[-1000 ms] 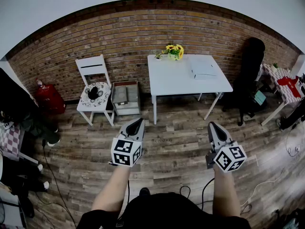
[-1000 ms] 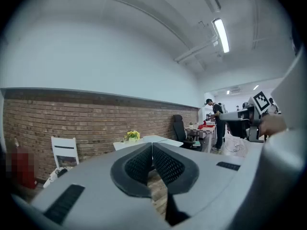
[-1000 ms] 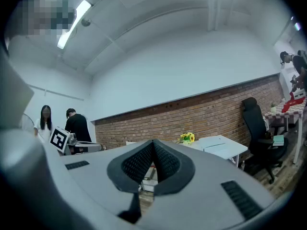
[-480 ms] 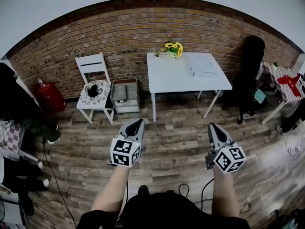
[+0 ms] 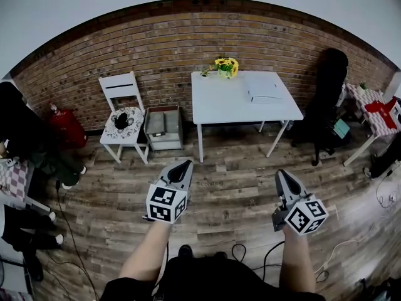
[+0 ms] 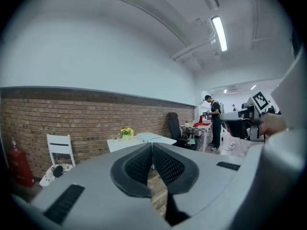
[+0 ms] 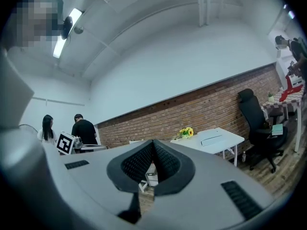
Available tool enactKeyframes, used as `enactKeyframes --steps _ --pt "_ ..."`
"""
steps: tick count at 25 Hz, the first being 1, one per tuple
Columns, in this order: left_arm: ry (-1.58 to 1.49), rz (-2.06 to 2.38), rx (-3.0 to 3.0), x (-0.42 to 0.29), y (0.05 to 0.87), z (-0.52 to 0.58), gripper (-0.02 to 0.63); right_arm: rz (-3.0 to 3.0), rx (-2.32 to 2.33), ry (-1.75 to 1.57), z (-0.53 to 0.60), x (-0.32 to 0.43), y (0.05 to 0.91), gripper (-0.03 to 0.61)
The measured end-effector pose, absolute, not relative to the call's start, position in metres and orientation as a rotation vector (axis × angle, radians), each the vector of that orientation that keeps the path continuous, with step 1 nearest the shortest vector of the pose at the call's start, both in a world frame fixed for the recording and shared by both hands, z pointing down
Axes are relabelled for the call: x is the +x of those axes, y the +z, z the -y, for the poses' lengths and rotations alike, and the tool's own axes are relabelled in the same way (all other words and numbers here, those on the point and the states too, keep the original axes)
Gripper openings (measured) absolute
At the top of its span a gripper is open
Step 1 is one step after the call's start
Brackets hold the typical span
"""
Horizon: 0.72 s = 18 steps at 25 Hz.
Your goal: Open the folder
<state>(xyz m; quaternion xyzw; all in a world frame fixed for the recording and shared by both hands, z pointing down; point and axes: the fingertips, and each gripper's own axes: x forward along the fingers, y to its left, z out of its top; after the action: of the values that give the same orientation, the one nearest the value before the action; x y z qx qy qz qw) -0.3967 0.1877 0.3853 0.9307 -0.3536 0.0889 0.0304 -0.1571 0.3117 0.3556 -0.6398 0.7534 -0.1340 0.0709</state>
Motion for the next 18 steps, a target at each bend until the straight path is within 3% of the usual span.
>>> enactKeyframes --steps 18 --pt "0.202 1.003 2.828 -0.319 0.385 -0.185 0.019 -2.125 -1.941 -0.429 -0.347 -0.074 0.356 0.015"
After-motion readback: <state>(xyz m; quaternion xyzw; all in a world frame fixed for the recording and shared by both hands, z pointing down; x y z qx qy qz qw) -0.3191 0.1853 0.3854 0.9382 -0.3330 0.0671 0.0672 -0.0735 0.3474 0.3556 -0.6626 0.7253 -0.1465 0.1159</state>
